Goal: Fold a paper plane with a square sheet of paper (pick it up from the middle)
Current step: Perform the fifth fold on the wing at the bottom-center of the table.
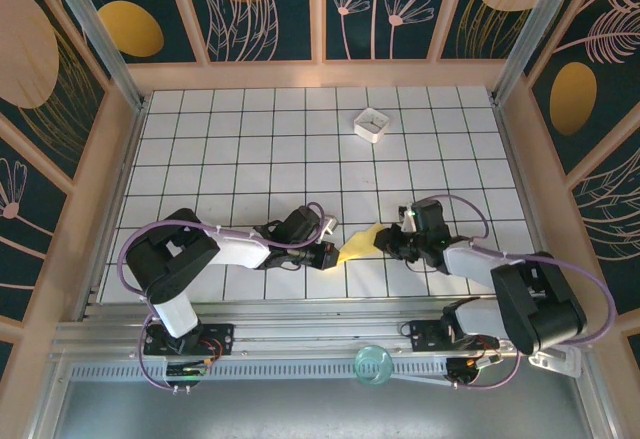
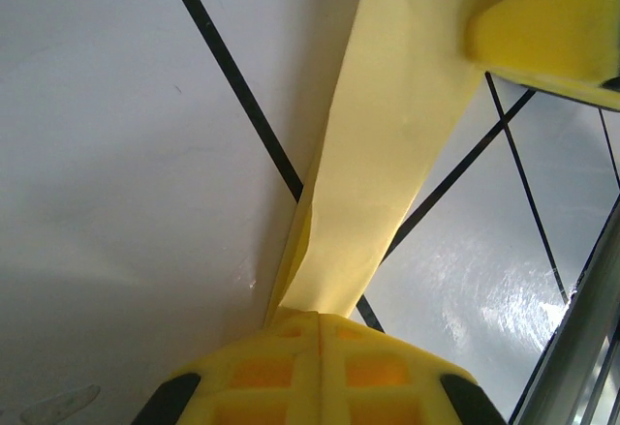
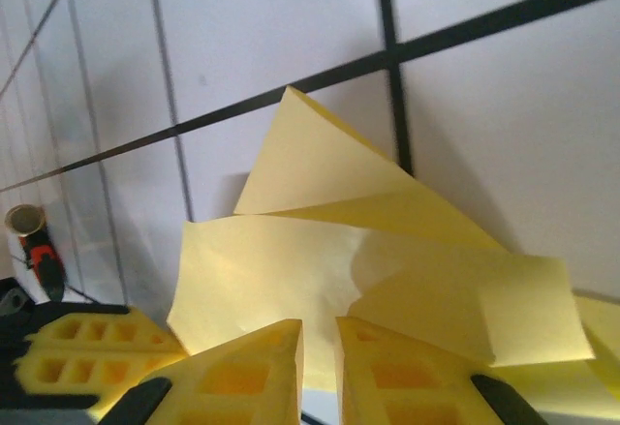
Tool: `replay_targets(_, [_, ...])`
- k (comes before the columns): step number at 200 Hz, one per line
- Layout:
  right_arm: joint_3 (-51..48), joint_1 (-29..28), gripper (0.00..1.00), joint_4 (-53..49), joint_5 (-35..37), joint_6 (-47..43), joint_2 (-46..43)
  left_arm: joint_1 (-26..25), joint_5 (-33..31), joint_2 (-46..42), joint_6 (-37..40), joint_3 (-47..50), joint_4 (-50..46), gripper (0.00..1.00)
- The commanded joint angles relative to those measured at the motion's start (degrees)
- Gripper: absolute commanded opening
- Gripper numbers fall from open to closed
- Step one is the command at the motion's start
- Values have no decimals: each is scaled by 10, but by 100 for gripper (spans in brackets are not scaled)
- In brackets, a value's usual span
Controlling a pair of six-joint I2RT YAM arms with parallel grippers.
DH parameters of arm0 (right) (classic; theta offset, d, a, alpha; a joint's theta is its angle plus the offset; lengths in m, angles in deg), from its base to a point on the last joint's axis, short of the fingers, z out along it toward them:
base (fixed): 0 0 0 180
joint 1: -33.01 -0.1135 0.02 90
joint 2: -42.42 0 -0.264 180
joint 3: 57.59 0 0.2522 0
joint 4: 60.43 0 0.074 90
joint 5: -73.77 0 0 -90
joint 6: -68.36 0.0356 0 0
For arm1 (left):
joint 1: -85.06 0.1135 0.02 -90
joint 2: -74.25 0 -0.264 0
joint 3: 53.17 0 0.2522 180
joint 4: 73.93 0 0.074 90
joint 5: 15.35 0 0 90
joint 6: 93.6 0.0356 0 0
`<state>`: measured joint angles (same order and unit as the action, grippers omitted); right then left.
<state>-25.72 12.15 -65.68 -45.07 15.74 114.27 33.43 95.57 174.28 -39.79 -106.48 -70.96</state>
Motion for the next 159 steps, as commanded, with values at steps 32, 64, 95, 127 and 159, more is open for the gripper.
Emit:
replay_targets(32, [29,-91,17,30,15,24,-10,5,-36,18,12,9,-71,4])
replay_targets(64, [61,-119,17,47,25,26,73,4,-36,21,13,7,-72,4])
replay_targets(95, [48,-100,16,16,43,8,94,4,-44,18,16,5,-80,4])
replay_targets(127, [1,-45,15,-7,56,-2,70,4,-46,20,19,4,-83,4])
replay_targets(159, [-30,6,14,-9,60,1,45,4,-45,20,23,8,-84,4])
